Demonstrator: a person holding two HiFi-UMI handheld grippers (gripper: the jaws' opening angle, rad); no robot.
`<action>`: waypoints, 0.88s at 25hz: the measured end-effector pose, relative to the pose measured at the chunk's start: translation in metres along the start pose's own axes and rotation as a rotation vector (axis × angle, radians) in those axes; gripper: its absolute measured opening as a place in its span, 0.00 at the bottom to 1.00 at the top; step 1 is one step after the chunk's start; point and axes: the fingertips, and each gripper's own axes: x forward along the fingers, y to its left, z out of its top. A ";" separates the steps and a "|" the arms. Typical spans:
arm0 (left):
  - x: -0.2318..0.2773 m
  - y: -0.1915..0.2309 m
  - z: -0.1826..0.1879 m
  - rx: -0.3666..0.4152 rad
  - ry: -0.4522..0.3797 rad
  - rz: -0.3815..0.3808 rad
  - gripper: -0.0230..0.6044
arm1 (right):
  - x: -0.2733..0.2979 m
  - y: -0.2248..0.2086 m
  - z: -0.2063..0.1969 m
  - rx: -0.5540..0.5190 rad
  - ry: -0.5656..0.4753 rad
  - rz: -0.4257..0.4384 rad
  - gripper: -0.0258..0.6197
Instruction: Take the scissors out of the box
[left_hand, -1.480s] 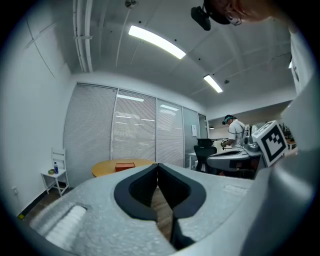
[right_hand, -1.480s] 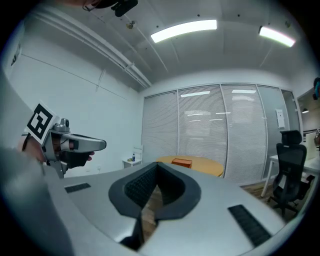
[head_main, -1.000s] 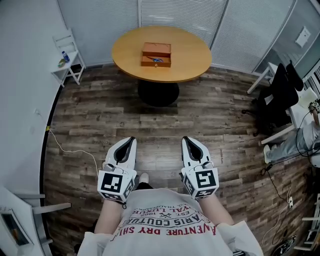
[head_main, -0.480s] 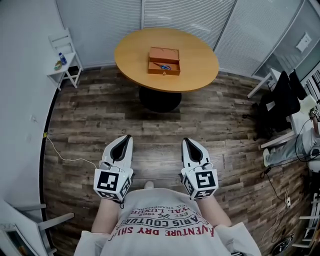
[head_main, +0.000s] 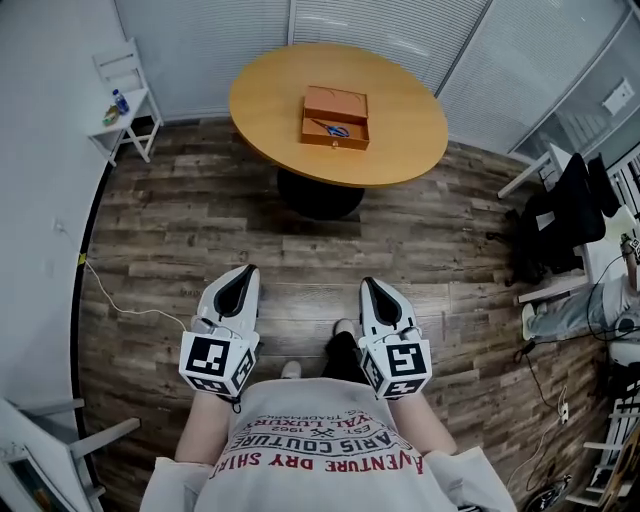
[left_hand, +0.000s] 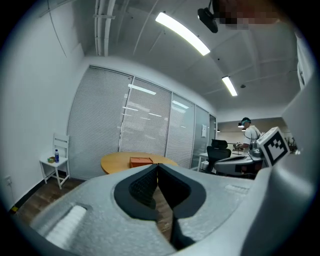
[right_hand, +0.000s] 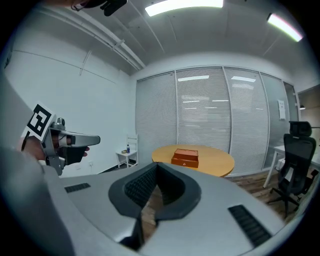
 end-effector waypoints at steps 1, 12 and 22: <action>0.005 0.000 -0.001 0.001 0.002 0.011 0.05 | 0.006 -0.005 -0.001 0.002 -0.001 0.010 0.05; 0.113 -0.011 0.020 0.053 -0.018 0.168 0.05 | 0.101 -0.102 0.029 -0.019 -0.040 0.174 0.05; 0.239 -0.066 0.022 0.036 0.022 0.154 0.05 | 0.160 -0.226 0.032 0.033 0.015 0.192 0.05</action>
